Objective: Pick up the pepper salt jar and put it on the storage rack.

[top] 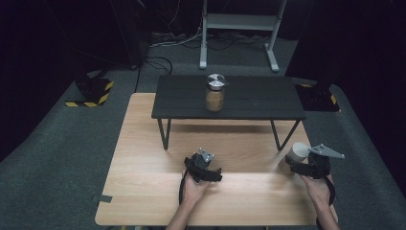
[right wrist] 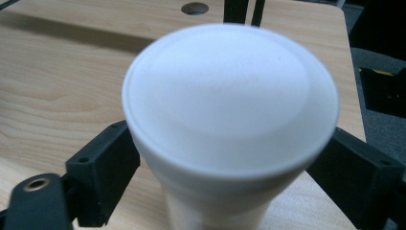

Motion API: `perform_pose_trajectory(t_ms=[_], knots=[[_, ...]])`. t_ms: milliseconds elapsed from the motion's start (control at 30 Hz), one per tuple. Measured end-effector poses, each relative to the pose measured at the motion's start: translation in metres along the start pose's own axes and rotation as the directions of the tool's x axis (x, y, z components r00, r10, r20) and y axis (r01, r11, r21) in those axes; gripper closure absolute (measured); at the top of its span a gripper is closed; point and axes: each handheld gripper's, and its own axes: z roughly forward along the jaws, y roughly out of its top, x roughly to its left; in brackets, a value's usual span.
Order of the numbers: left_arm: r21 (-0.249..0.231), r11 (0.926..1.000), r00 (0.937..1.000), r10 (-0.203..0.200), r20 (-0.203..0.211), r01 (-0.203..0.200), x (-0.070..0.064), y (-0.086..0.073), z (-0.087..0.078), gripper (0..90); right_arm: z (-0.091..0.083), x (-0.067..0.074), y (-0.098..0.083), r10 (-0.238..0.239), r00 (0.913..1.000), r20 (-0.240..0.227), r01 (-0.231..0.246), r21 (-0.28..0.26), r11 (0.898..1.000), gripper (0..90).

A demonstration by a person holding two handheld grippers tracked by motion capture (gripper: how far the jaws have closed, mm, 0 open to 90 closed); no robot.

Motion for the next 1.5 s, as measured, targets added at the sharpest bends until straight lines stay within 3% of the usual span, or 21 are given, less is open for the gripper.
perform_pose_trajectory(t_ms=[533,1067,1500], knots=[[0.000,1.0000,1.0000,-0.004,-0.002,0.004,0.000,0.000,0.000,0.9,0.001,-0.004,0.002,-0.004,0.9998,-0.022,0.004,-0.014,1.000,33.1],[-0.002,1.0000,1.0000,-0.006,0.000,0.006,0.001,0.000,0.000,0.9,0.002,0.002,0.004,-0.055,0.9983,-0.017,0.055,-0.017,0.998,33.8],[-0.003,1.0000,1.0000,-0.007,-0.001,0.007,0.001,0.000,0.000,1.0,-0.003,-0.002,0.015,-0.067,0.9952,-0.071,0.065,-0.026,0.998,33.8]])
